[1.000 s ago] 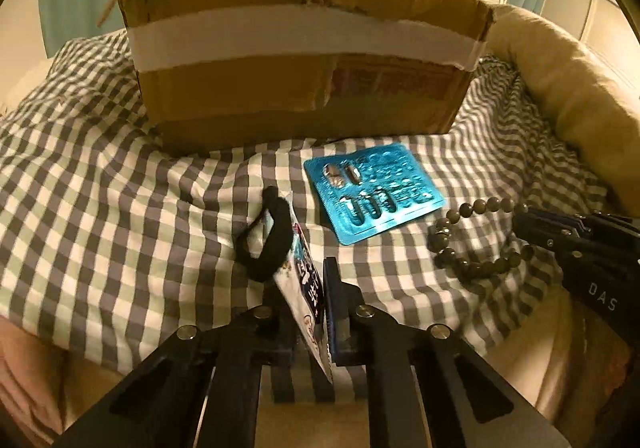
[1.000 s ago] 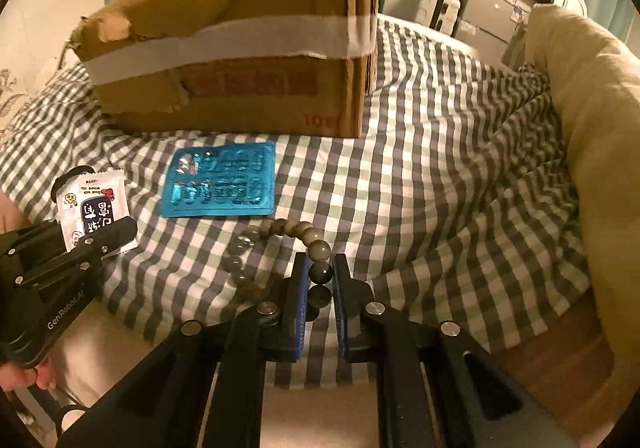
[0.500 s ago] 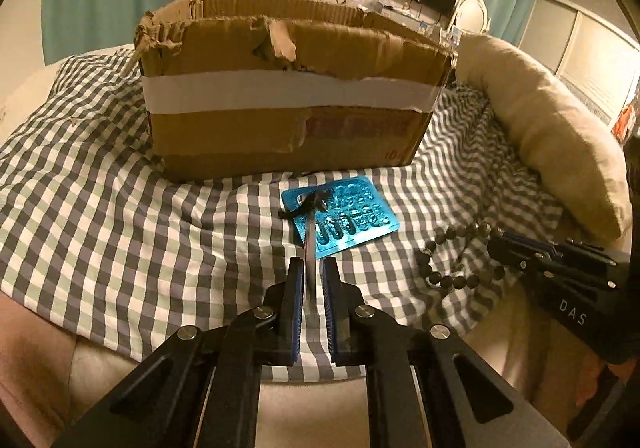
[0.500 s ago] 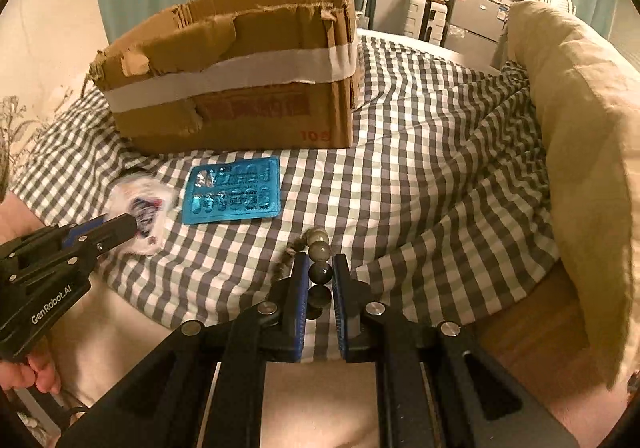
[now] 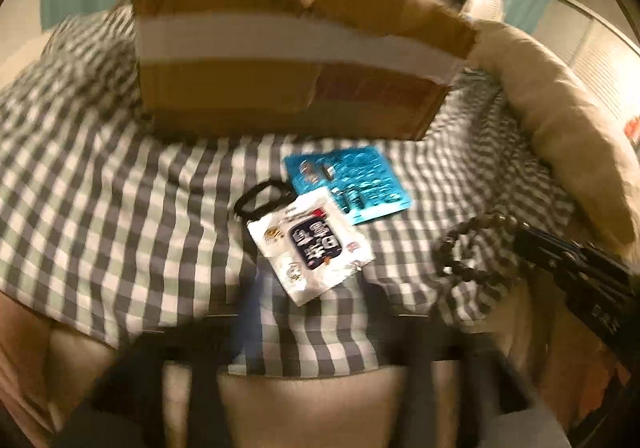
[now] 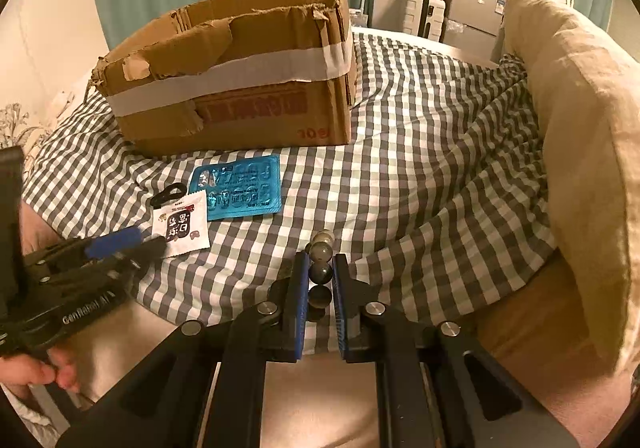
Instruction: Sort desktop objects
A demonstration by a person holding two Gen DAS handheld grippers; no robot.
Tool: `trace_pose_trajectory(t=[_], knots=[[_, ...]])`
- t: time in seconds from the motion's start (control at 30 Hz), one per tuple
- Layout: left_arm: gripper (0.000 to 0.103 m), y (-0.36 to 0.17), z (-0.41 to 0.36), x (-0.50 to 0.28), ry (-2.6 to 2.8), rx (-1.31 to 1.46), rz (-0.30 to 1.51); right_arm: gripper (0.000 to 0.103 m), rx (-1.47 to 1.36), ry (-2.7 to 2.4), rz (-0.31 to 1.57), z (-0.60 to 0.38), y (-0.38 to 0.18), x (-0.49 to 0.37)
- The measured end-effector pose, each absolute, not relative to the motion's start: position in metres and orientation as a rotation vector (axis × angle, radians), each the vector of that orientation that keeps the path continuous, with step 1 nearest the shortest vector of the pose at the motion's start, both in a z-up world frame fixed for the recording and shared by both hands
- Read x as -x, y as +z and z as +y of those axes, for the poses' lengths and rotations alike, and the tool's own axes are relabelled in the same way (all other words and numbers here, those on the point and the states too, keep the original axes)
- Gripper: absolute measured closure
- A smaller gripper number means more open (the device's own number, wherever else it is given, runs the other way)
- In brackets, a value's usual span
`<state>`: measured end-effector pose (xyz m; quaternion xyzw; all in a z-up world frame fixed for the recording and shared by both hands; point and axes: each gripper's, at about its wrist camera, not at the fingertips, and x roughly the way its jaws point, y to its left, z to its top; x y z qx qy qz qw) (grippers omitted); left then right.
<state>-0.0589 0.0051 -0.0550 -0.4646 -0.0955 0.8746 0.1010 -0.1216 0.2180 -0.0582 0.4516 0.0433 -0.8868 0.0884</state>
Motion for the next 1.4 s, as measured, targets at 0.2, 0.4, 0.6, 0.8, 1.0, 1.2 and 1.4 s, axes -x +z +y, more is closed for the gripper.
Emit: trace_pose_trajectory(t=[0.2, 0.4, 0.6, 0.8, 1.0, 1.2, 1.4], knots=[[0.019, -0.064, 0.005, 0.08, 2.607, 1.403, -0.429, 0.092, -1.377, -2.602, 0.118, 0.214, -0.07, 0.128], [0.024, -0.074, 0.024, 0.094, 2.648, 1.403, -0.242, 0.092, -1.415, -2.579, 0.088, 0.215, -0.077, 0.134], [0.073, -0.07, 0.009, 0.085, 2.626, 1.382, -0.286, 0.092, -1.401, -2.581, 0.08, 0.215, -0.072, 0.134], [0.092, -0.055, 0.007, 0.07, 2.605, 1.324, -0.27, 0.092, -1.348, -2.615, 0.121, 0.215, -0.059, 0.122], [0.095, -0.024, 0.003, 0.052, 2.63, 1.178, -0.304, 0.092, -1.307, -2.635, 0.088, 0.218, -0.046, 0.11], [0.098, -0.011, 0.003, 0.05, 2.612, 1.127, -0.324, 0.092, -1.263, -2.644, 0.083, 0.217, -0.033, 0.103], [0.054, -0.036, 0.019, 0.064, 2.597, 1.289, -0.227, 0.092, -1.303, -2.628, 0.059, 0.22, -0.044, 0.105]])
